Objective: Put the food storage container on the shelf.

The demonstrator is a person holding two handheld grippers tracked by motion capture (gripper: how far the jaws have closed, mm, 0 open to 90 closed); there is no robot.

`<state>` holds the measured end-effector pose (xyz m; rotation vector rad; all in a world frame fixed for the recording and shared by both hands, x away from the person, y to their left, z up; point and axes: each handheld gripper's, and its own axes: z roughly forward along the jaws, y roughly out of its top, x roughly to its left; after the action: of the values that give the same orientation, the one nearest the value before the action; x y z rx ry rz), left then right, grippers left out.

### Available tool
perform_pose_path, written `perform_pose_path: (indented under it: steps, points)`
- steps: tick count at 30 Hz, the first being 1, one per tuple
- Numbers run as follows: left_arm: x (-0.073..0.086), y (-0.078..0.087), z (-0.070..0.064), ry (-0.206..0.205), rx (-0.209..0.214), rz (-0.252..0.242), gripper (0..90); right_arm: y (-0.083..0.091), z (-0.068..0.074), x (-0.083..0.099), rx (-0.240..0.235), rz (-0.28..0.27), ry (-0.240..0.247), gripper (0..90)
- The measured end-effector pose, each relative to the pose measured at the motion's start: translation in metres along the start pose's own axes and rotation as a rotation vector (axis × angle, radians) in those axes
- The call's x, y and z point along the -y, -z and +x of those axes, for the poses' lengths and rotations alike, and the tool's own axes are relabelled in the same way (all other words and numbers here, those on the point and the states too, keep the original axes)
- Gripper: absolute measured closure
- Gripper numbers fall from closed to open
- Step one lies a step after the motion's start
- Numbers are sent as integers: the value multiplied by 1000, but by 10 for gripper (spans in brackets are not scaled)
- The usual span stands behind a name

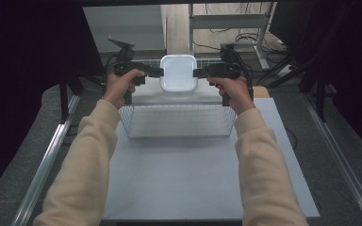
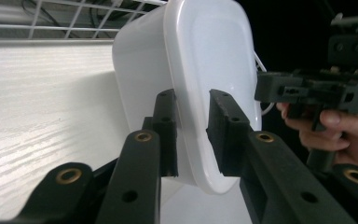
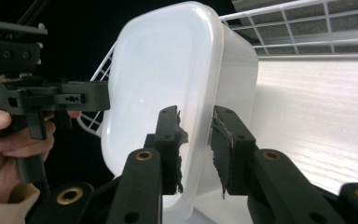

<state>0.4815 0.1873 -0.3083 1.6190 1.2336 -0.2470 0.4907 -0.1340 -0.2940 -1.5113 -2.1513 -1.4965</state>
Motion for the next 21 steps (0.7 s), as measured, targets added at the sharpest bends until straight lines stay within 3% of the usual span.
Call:
perform_pose_path:
  steps: [3, 4, 12, 16, 21]
  points:
    - [-2, -2, 7, 36, 21, -9, 722, -3, -3, -2, -1, -7, -30, 712]
    - [-2, -5, 12, 67, 37, -24, 713, -6, -5, -3, -2, -14, -57, 706]
    - [-1, -13, 21, 100, 56, -32, 669, -12, -14, -4, -20, -21, -108, 684]
    - [0, -13, 20, 95, 50, -38, 658, -12, -15, -4, -24, -24, -104, 679]
    - [3, -12, 10, 34, -7, -48, 418, -9, -11, -3, -32, -45, -64, 497]
